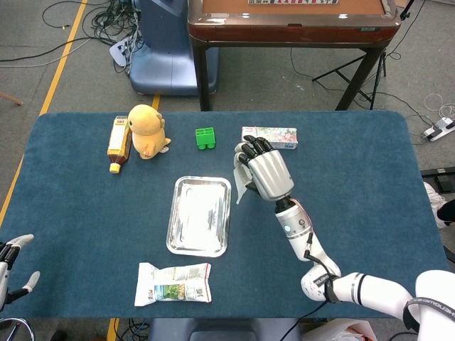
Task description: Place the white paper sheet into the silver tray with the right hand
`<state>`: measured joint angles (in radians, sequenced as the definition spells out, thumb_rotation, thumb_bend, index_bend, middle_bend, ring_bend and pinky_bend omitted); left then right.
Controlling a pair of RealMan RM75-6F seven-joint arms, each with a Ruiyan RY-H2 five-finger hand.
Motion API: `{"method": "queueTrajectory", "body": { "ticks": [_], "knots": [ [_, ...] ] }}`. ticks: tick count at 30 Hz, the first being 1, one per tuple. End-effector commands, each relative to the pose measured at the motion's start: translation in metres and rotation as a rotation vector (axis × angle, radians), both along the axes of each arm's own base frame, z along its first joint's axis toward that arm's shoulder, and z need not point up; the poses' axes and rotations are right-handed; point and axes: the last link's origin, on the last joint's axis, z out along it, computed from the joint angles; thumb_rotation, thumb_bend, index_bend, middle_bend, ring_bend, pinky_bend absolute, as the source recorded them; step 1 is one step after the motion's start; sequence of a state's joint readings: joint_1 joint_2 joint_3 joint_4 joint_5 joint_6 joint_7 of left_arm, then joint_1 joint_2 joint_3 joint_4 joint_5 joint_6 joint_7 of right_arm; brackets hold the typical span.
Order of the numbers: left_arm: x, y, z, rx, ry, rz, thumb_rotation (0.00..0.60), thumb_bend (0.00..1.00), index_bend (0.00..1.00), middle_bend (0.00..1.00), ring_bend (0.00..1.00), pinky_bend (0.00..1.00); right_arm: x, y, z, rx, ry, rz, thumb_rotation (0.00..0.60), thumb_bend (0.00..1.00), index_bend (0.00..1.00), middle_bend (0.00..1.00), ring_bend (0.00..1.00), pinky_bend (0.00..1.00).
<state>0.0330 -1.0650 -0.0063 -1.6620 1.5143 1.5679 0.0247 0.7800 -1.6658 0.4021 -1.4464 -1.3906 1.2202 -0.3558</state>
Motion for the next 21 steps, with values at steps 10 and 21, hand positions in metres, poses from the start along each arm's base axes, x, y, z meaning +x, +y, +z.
{"method": "queueTrajectory", "body": {
  "ticks": [10,21],
  "knots": [
    [-0.005,-0.005,0.0,-0.002,-0.002,0.019,0.6,0.25,0.2,0.22,0.21,0.13,-0.001,0.042,-0.07,0.032,0.146,0.093,0.6,0.55,0.57,0.37,0.18,0.27],
    [-0.004,-0.003,-0.002,-0.014,-0.008,0.018,0.6,0.25,0.2,0.22,0.21,0.13,-0.003,0.07,-0.098,0.106,0.208,0.137,0.6,0.55,0.57,0.37,0.18,0.27]
  ]
}}
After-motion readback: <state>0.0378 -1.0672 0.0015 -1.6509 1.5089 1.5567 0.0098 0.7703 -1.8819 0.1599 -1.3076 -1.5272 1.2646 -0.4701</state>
